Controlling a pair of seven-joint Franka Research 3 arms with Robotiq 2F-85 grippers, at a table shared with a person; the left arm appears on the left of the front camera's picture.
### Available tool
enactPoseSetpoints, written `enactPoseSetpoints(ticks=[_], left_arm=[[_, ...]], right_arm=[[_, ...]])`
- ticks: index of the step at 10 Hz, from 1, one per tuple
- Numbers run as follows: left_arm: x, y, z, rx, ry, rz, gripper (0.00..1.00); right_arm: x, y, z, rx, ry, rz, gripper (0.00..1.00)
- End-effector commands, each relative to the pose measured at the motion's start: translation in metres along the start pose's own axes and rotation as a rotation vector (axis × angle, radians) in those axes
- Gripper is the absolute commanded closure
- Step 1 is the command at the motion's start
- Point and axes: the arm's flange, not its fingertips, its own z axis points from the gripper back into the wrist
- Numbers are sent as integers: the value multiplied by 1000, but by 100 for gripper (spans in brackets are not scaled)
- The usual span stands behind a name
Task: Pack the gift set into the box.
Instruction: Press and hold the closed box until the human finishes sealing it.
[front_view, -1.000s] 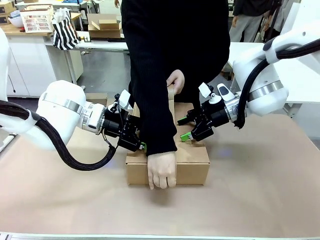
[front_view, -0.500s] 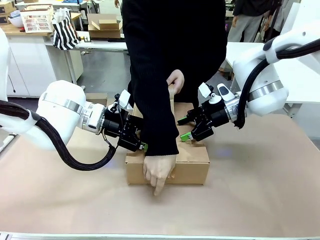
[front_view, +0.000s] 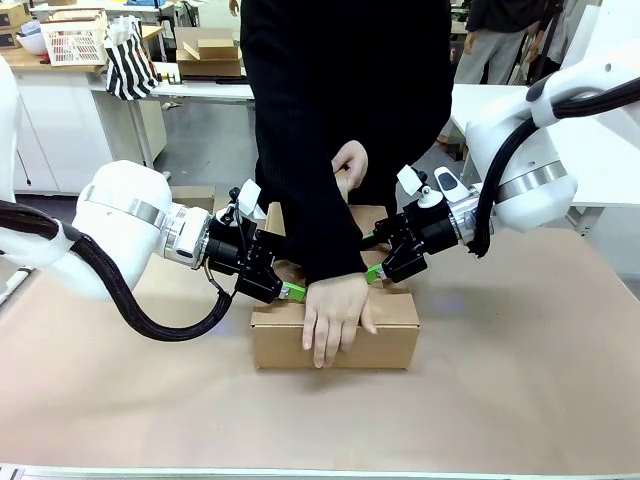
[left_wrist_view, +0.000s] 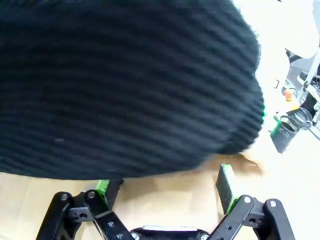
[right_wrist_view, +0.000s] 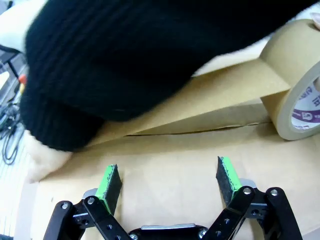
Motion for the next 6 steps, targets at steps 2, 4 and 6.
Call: enactPoseSetpoints(ticks=[2,4,6], left_arm=[[-2,-2,0,-4,-3,-8,0],[-2,-2,0,-4,-3,-8,0],[-2,-2,0,-4,-3,-8,0]], right_arm=[[-3,1,-1,-5,-7,-9,0],[-3,1,-1,-5,-7,-9,0],[-3,1,-1,-5,-7,-9,0]])
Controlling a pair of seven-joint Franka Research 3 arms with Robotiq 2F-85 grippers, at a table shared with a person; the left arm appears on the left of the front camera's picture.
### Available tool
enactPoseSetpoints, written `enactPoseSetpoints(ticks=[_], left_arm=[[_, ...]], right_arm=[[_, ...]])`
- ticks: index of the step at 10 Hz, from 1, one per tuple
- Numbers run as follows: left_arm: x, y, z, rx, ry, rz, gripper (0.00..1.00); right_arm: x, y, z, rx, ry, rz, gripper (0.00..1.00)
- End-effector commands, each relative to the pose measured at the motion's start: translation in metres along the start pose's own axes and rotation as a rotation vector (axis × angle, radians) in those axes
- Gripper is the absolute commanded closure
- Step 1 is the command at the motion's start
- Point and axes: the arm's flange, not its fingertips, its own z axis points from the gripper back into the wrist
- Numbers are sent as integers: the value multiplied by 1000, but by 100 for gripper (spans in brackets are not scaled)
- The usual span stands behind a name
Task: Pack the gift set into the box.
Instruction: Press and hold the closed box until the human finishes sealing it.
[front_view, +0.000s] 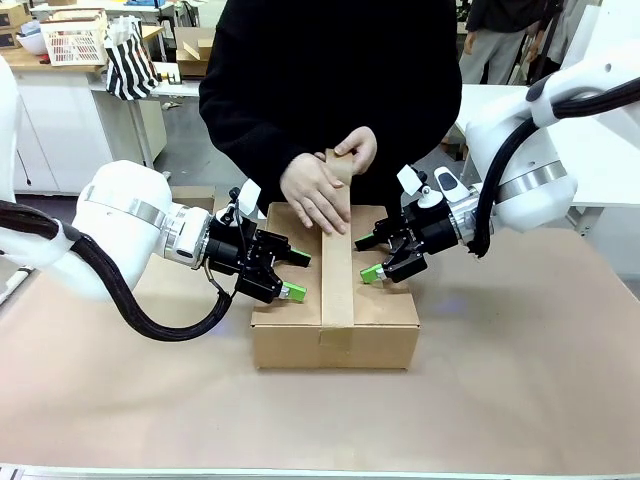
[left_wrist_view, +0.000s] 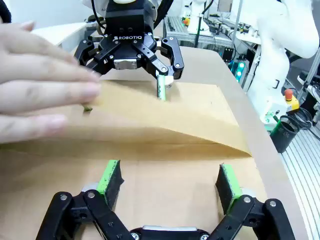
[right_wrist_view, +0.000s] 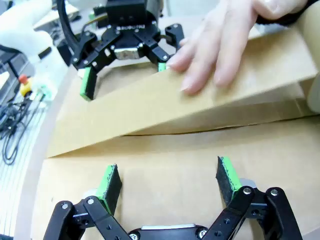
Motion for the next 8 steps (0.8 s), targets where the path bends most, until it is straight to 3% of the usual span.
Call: enactPoseSetpoints(ticks=[1,8], left_arm=[[-2,-2,0,-4,-3,-8,0],[-2,-2,0,-4,-3,-8,0]], right_arm=[[-3,1,-1,-5,-7,-9,0],[-3,1,-1,-5,-7,-9,0]])
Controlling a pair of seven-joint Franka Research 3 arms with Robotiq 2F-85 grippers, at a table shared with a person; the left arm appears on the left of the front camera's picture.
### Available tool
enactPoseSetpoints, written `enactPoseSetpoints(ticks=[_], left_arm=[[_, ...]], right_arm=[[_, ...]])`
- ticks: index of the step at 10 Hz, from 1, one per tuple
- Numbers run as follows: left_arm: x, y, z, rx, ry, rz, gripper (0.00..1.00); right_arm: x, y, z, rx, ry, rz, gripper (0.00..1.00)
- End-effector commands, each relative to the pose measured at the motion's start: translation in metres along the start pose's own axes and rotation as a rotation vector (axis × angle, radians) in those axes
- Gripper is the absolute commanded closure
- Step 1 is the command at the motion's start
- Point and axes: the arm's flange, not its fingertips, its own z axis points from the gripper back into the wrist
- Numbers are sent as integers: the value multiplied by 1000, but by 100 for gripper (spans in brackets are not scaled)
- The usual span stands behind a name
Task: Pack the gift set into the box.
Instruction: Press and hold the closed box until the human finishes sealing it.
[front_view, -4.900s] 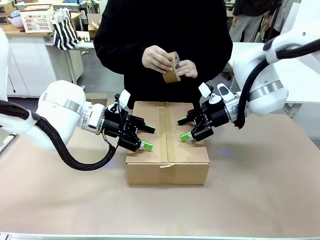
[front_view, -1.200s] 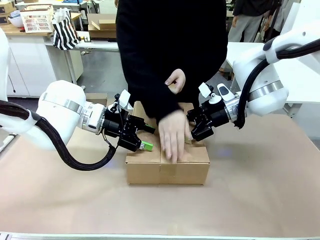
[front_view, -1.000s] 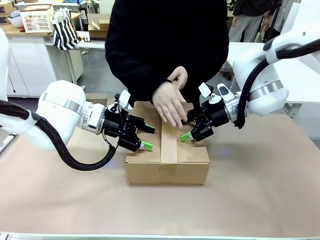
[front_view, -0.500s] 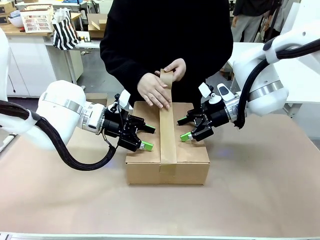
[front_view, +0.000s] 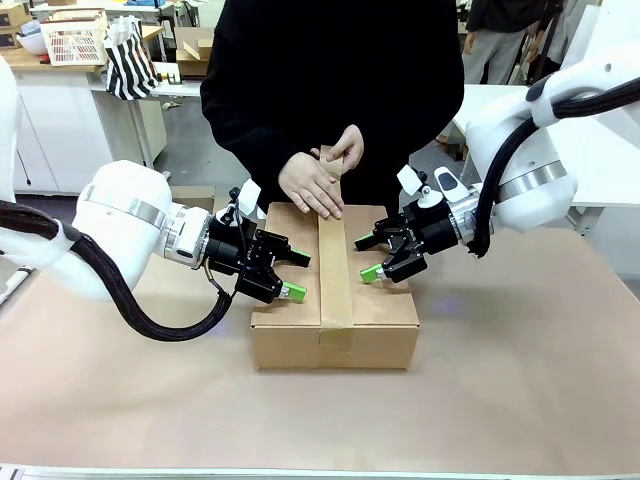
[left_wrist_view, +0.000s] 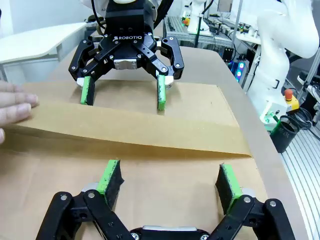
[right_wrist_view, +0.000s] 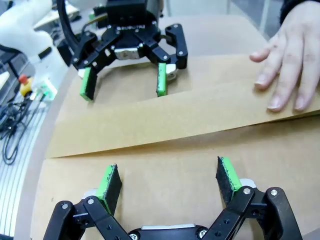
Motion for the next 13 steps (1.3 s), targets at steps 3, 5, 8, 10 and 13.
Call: enactPoseSetpoints(ticks=[3,5,8,10,13], left_arm=[[-2,-2,0,-4,-3,-8,0],[-2,-2,0,-4,-3,-8,0],[-2,-2,0,-4,-3,-8,0],[-2,-2,0,-4,-3,-8,0],[-2,-2,0,-4,-3,-8,0]], right_arm=[[-3,1,-1,-5,-7,-9,0],[-3,1,-1,-5,-7,-9,0],[-3,1,-1,-5,-7,-9,0],[-3,1,-1,-5,-7,-9,0],[-3,1,-1,-5,-7,-9,0]])
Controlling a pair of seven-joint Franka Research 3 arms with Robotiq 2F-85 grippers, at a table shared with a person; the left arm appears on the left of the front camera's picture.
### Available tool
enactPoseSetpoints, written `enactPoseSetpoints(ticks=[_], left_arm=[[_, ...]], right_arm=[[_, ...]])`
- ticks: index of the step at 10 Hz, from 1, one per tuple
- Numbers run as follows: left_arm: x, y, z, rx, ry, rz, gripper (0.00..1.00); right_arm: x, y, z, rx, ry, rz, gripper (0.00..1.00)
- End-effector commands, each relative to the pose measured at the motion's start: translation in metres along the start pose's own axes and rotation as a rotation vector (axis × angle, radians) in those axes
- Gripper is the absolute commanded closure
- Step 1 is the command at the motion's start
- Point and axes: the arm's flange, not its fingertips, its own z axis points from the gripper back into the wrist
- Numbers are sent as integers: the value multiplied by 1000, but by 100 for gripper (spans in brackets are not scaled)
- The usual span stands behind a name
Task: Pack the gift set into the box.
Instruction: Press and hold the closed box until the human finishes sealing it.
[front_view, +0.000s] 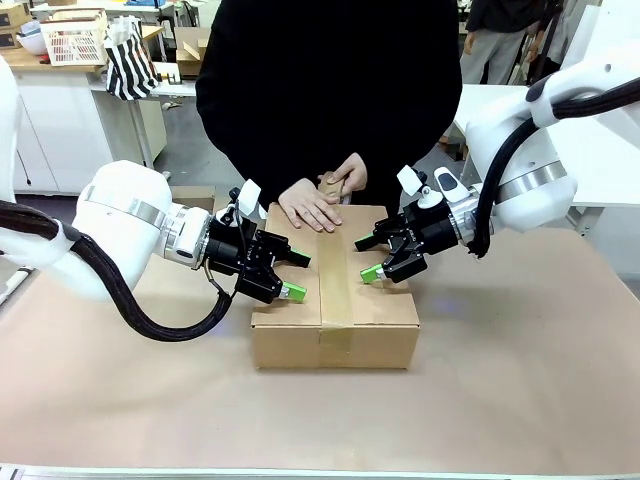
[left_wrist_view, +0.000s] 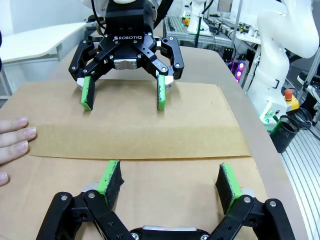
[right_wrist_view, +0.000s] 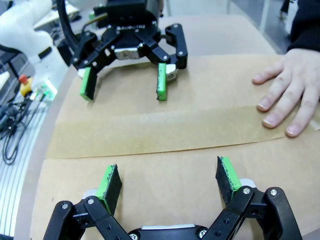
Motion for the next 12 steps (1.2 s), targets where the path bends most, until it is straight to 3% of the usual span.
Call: enactPoseSetpoints(ticks=[1,12], left_arm=[[-2,-2,0,-3,-3,-8,0],[-2,-2,0,-3,-3,-8,0]], right_arm=[[-3,1,-1,-6,-7,-8,0],[-3,1,-1,-6,-7,-8,0]])
